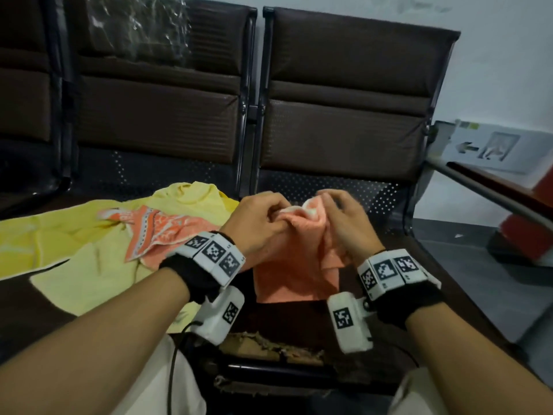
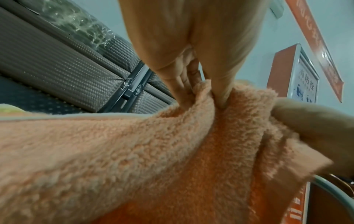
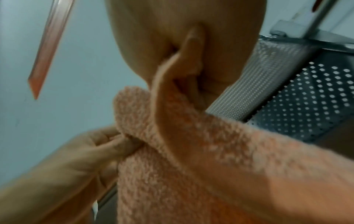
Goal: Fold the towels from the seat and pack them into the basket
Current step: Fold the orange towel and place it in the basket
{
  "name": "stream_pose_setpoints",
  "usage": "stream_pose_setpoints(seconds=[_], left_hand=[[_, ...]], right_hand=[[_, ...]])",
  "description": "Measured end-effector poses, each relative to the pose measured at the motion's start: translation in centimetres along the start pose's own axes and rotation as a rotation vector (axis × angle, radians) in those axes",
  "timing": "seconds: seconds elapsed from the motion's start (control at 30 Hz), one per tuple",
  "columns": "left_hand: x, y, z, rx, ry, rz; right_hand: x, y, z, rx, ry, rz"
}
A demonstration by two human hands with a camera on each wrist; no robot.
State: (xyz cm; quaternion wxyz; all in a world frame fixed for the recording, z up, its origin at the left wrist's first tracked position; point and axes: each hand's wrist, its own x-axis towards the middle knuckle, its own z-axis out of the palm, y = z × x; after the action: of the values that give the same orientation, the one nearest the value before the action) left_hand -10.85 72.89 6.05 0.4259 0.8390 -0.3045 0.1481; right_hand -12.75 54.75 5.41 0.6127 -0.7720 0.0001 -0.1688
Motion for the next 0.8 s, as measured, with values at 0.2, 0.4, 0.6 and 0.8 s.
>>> stream_pose_setpoints(seconds=[0.2,0.4,0.6,0.8], left_hand=[[0.4,-1.1,0.8,0.035,-0.01,-0.052],[-0.3,-3.3,1.2,0.224,-0.322,-0.075],[-0.7,-4.5,1.0,0.368,-0.39,-0.085],[-0.2,-1.8,0.9,0.091,-0.115,-0.164]], right_hand=[[-0.7,0.2,-0.7,-0.365,-0.543,-0.032],[0.0,0.8,-1.9,-0.498,-0.482,-0.174],[-0.3,0.1,-2.9,-0.204,-0.336,-0.231],[0.1,-1.0,-5.6,0.16,0.079,-0.146]])
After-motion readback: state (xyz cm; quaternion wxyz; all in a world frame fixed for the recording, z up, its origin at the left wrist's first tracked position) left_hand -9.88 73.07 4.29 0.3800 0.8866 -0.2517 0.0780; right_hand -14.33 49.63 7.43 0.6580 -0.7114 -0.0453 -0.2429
